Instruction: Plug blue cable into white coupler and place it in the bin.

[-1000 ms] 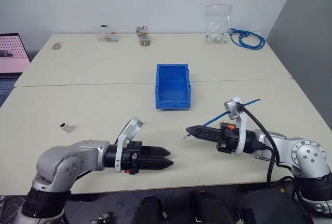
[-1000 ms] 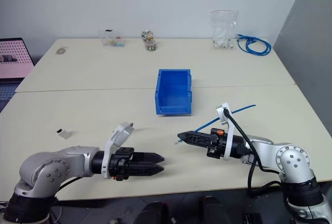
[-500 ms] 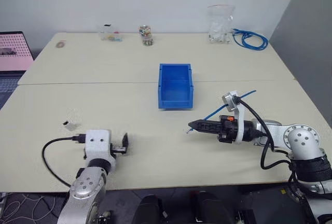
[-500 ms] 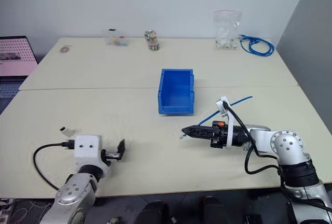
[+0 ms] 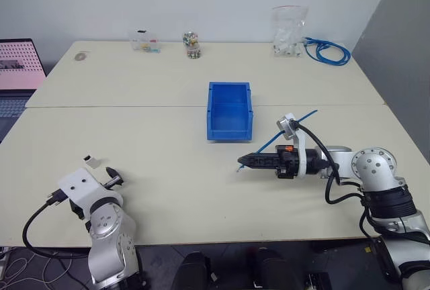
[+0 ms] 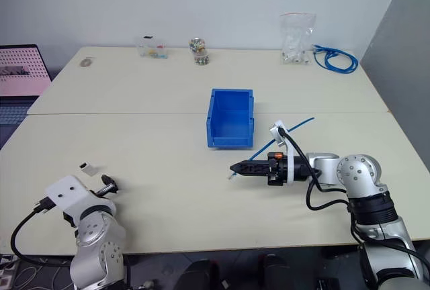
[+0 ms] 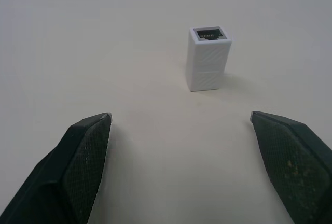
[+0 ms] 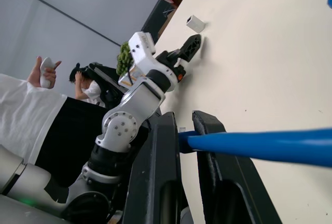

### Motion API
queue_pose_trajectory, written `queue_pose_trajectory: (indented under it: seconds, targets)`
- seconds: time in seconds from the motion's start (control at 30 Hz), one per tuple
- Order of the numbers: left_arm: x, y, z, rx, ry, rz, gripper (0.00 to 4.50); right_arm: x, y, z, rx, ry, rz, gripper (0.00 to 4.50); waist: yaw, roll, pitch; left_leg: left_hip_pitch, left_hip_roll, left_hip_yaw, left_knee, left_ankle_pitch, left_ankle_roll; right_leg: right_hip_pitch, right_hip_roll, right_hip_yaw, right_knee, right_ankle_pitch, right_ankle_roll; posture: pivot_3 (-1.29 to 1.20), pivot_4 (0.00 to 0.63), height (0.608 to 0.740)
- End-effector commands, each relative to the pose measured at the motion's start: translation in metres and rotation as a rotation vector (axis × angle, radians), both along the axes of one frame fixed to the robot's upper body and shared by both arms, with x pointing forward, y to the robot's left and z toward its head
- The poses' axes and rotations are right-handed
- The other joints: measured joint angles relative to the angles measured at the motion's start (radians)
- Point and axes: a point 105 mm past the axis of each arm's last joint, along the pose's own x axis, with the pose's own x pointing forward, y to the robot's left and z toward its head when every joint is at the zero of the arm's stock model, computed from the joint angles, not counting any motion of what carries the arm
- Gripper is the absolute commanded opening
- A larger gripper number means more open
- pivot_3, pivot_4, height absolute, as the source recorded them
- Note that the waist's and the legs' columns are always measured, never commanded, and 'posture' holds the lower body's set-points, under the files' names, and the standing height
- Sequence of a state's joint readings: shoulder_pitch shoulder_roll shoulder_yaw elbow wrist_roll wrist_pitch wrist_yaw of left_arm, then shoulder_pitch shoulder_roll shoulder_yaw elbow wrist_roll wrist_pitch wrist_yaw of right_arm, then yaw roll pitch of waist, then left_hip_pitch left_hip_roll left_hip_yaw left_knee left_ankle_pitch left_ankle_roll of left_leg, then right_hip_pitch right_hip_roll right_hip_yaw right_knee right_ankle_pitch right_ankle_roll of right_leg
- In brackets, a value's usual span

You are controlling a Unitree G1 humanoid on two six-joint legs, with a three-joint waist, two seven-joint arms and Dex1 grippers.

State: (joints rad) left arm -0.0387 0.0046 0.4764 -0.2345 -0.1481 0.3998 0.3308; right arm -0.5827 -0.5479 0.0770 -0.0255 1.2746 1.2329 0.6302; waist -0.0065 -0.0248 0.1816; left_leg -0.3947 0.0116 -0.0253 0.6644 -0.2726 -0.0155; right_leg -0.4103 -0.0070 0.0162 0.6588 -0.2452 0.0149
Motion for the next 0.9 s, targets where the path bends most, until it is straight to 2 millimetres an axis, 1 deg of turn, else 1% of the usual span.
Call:
queue_pose_trajectory:
  seconds: [0.03,0.17,0.27,0.37,0.53,0.6,0.63,0.77,0.87,0.9]
  targets:
    - [0.008,0.01,0.009,0.018,-0.05,-0.011,4.49,-0.002,-0.003,0.012,0.027,-0.05,-0.007,0.15,0.001,0.0,0.0,0.0,0.0,0.0,0.0,0.0,0.0,0.0,0.0,0.0,0.0,0.0,0.0,0.0,0.15,0.74]
    - [0.017,0.019,0.015,0.036,-0.06,-0.004,4.49,-0.003,-0.007,0.013,0.027,-0.052,-0.026,0.15,0.001,0.0,0.0,0.0,0.0,0.0,0.0,0.0,0.0,0.0,0.001,0.0,0.001,0.0,0.0,0.0,0.15,0.74]
    - [0.026,0.024,0.019,0.041,-0.065,-0.014,4.49,-0.004,-0.009,0.012,0.022,-0.052,-0.036,0.15,0.001,0.0,0.0,0.0,0.0,0.0,0.0,0.0,0.0,0.0,0.0,0.0,0.001,0.0,0.0,0.0,0.15,0.74]
    - [0.038,0.024,0.025,0.052,-0.079,-0.049,4.49,-0.005,-0.009,0.012,0.021,-0.052,-0.044,0.15,0.002,0.0,0.0,0.0,0.0,0.0,0.0,0.0,0.0,0.0,0.0,0.0,0.001,0.0,0.0,0.0,0.15,0.74]
    - [0.043,0.027,0.026,0.044,-0.085,-0.037,4.49,-0.005,-0.009,0.013,0.022,-0.057,-0.051,0.15,0.002,0.0,0.0,0.001,0.0,-0.001,0.0,0.0,0.0,0.0,0.0,0.0,0.001,0.0,0.0,0.0,0.15,0.74]
    - [0.041,0.027,0.023,0.039,-0.076,-0.019,4.14,-0.004,-0.009,0.014,0.022,-0.06,-0.058,0.15,0.002,0.0,0.0,0.001,0.0,-0.001,0.0,0.0,0.0,0.0,0.0,0.0,0.001,0.0,0.0,0.0,0.15,0.74]
    - [0.039,0.027,0.022,0.037,-0.073,-0.007,4.05,-0.004,-0.01,0.014,0.022,-0.061,-0.061,0.15,0.002,0.0,0.0,0.001,0.001,-0.001,0.0,0.0,0.0,0.0,0.0,0.0,0.002,0.001,-0.001,0.0,0.15,0.74]
    - [0.034,0.025,0.019,0.031,-0.065,0.008,3.21,-0.005,-0.011,0.014,0.018,-0.063,-0.068,0.15,0.002,0.0,0.0,0.001,0.0,-0.001,0.0,0.0,0.0,0.0,0.0,0.0,0.002,0.001,-0.001,0.0,0.15,0.74]
    - [0.034,0.025,0.017,0.028,-0.06,0.009,2.49,-0.005,-0.012,0.013,0.01,-0.066,-0.074,0.15,0.002,0.0,0.0,0.001,0.0,-0.001,0.0,0.0,0.0,0.0,0.0,0.0,0.002,0.001,-0.001,0.0,0.15,0.74]
    - [0.034,0.025,0.017,0.028,-0.059,0.009,2.34,-0.004,-0.012,0.013,0.01,-0.066,-0.075,0.15,0.002,0.0,0.0,0.001,0.0,-0.001,0.0,0.0,0.0,0.0,0.0,0.0,0.002,0.001,-0.001,0.0,0.15,0.74]
